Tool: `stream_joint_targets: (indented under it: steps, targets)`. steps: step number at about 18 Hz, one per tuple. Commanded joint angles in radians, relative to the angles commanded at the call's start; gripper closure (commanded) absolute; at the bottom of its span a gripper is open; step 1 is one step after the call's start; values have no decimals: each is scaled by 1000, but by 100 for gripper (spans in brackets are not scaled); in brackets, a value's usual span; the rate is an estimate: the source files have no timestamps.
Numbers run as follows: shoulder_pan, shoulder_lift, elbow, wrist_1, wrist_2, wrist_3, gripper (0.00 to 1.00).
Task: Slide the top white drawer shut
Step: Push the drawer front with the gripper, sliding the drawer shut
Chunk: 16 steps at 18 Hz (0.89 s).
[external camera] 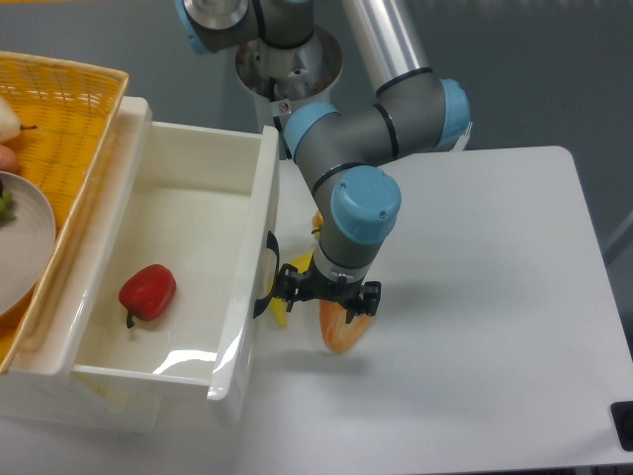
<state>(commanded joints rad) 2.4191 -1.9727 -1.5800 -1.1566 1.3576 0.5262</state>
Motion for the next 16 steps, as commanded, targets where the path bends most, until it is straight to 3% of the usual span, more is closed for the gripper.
stream_joint_targets:
  steps: [16]
  targets:
    - [-26,8,5,0,-12,0,0]
